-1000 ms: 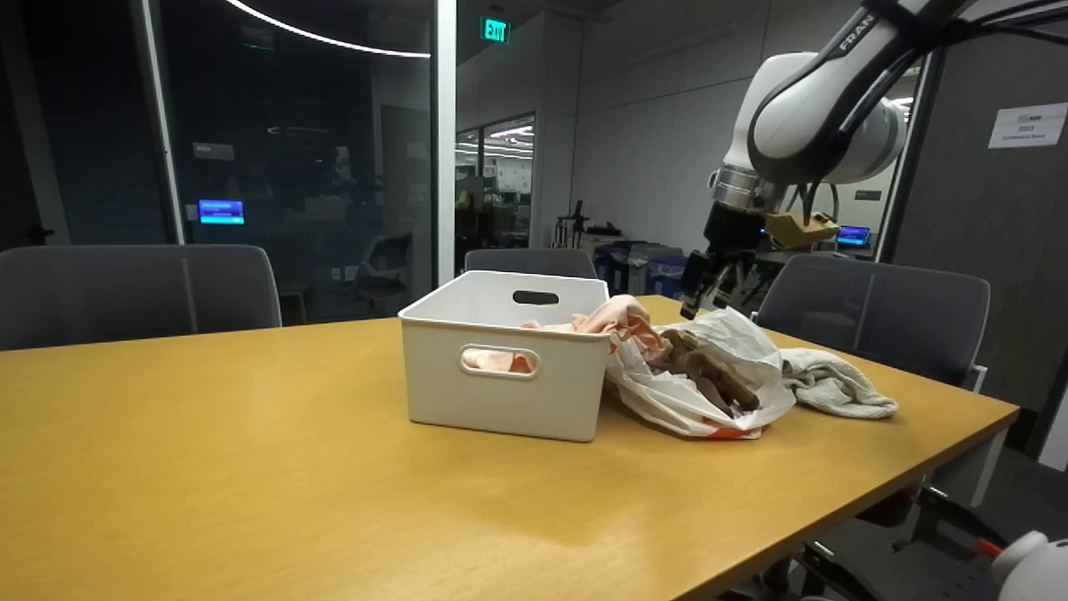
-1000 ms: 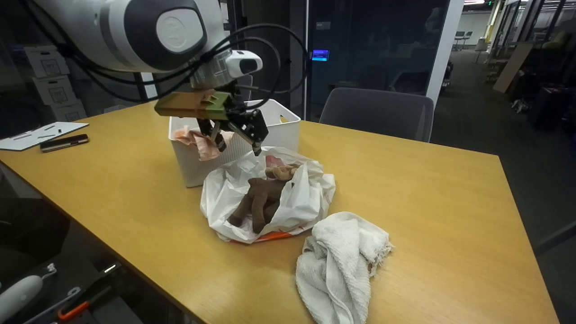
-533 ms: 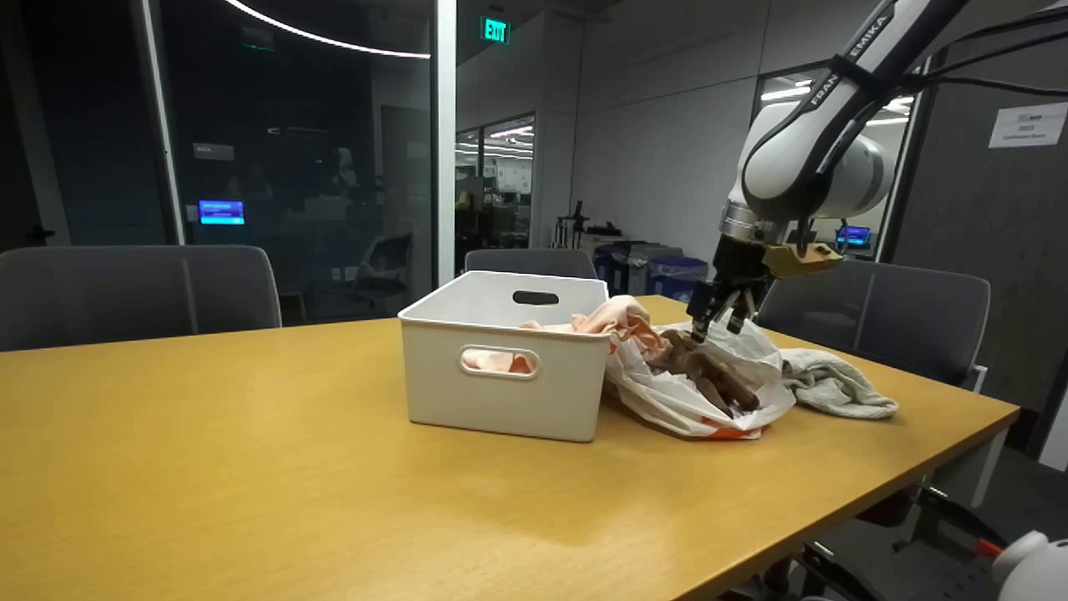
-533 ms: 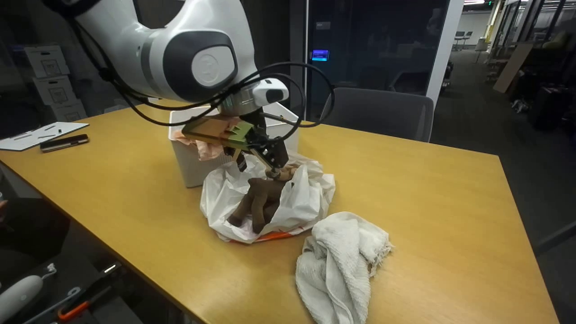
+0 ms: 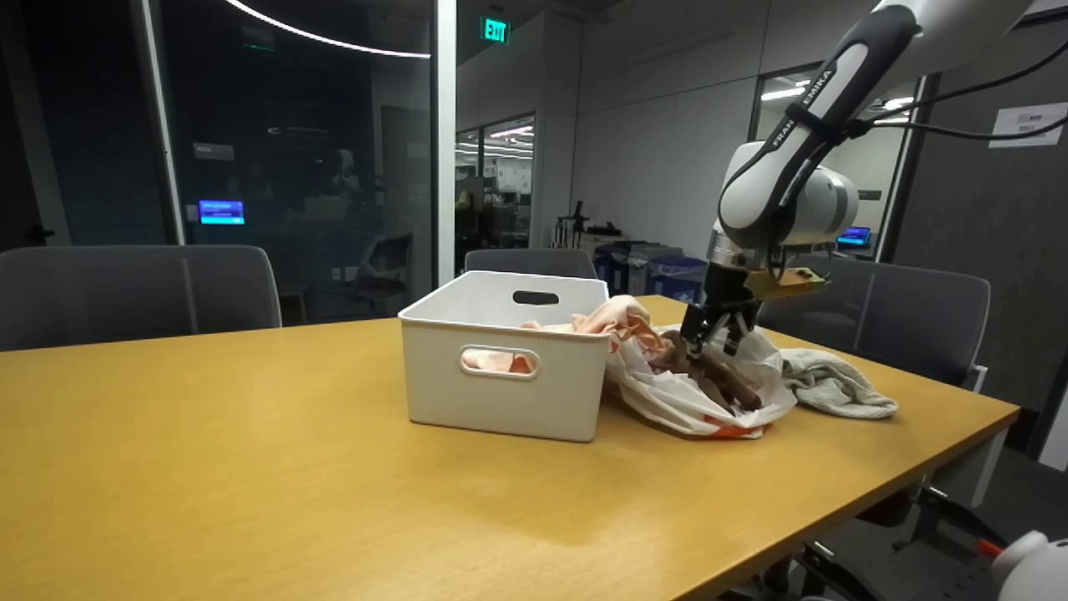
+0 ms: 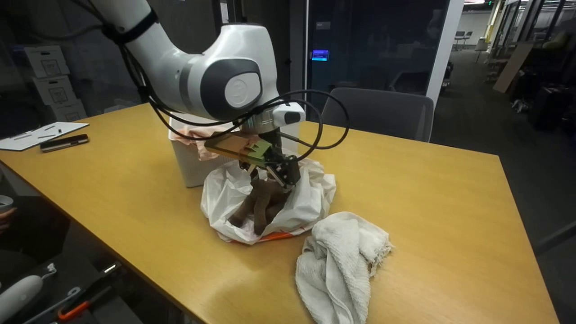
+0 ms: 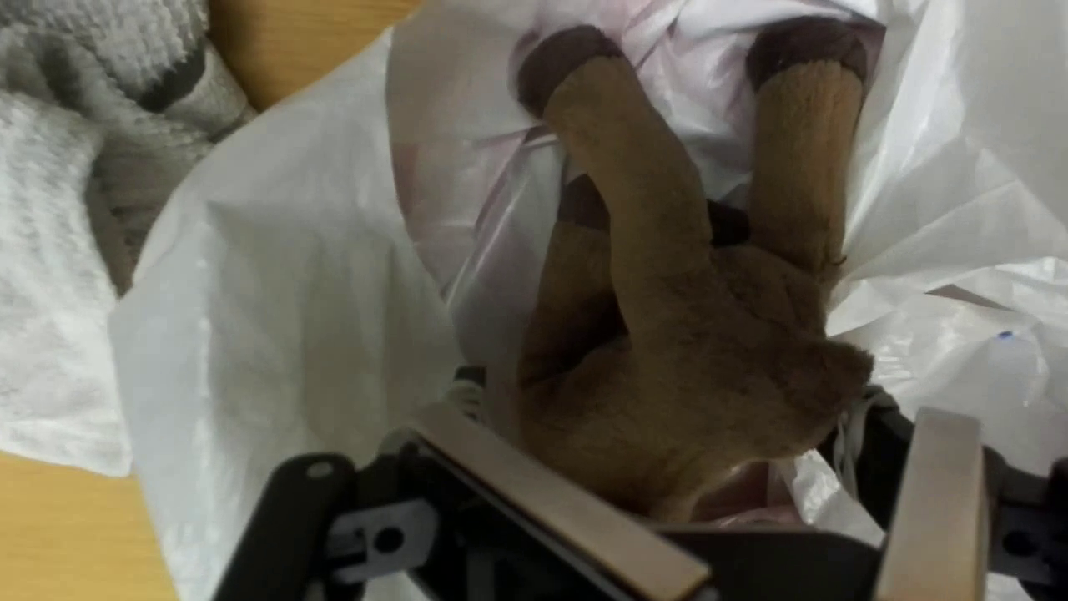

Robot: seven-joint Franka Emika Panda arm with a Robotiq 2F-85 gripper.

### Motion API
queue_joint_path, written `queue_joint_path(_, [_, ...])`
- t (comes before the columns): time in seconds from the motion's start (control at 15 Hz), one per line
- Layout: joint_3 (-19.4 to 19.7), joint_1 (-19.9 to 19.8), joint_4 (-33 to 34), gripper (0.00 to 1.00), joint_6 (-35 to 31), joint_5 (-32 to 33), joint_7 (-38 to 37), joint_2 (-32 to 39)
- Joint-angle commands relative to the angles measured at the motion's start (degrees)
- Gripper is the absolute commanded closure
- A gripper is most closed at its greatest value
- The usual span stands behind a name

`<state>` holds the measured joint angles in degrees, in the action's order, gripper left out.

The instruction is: Remove the objects inside the plastic bag and place them inside the box on the table

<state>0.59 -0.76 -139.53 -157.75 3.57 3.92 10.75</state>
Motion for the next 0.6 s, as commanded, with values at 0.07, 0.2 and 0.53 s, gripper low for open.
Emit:
queue_joint_path(0.07, [0.2, -0.4, 4.4, 0.35, 3.5, -1.3, -1.3, 3.3])
queue_joint_path(0.2, [-0.1, -0.6, 5.1, 0.49, 4.3, -2.2, -1.3, 3.7])
queue_joint_path(0.53, [-0.6, -1.0, 5.7, 0.87, 5.0, -4.9, -0.6, 3.4])
